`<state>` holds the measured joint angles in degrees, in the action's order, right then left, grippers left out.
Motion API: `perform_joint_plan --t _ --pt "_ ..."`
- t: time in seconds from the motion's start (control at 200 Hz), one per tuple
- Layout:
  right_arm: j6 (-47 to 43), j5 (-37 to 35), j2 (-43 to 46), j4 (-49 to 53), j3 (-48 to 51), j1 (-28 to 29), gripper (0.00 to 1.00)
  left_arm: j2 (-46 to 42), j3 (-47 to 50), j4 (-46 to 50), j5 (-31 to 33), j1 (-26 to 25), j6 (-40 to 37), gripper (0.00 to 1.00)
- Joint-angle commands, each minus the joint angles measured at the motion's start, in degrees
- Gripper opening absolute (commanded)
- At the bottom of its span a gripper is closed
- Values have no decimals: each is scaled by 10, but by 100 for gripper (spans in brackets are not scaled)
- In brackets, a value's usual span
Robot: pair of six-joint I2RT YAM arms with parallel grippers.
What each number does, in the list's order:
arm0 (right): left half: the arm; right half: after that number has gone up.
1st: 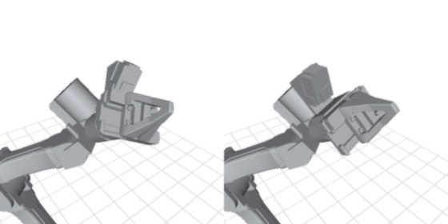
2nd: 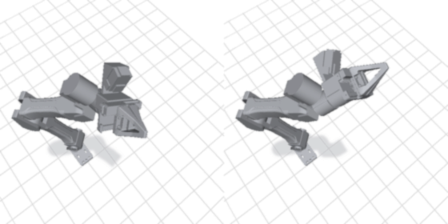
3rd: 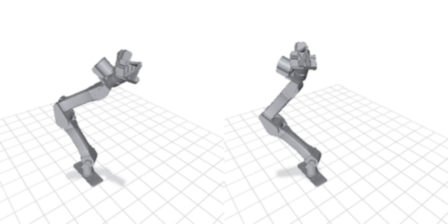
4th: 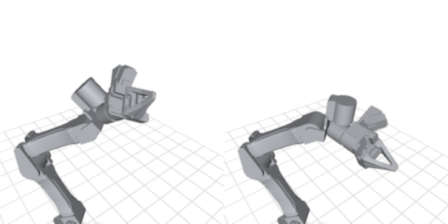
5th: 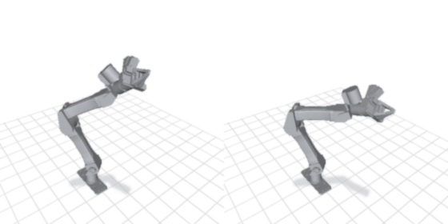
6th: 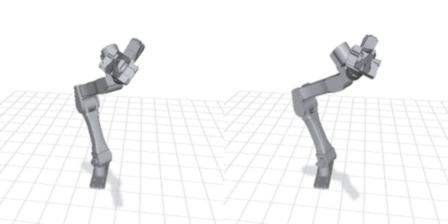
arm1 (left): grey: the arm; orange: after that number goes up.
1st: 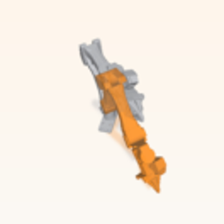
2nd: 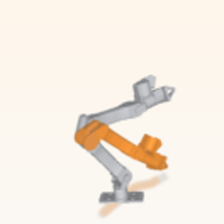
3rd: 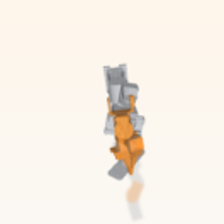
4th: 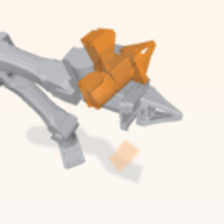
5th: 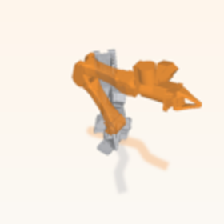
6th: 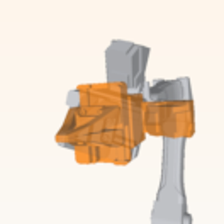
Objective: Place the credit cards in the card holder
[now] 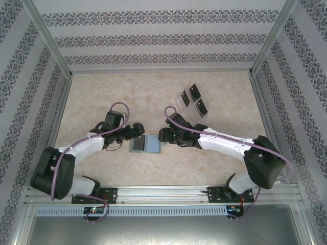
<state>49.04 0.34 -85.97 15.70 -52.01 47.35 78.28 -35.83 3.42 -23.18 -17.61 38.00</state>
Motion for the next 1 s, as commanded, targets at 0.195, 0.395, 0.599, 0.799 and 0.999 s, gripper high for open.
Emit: perform_joint_plan --t 0.195,0.395,0.599,0.799,0.999 --pt "-5 -14 -46 3 -1 -6 56 37 6 -39 -10 3 -3 100" --pt "-4 -6 -61 -9 9 -7 44 37 10 -30 2 3 -9 100" --pt "-7 -1 -72 -21 12 -11 15 40 17 -24 12 3 -17 100" --pt "-10 5 -77 -25 15 -13 1 54 20 -35 9 2 -25 100" --pt "-11 12 -80 -33 24 -17 0 58 23 -67 -23 -1 -17 100"
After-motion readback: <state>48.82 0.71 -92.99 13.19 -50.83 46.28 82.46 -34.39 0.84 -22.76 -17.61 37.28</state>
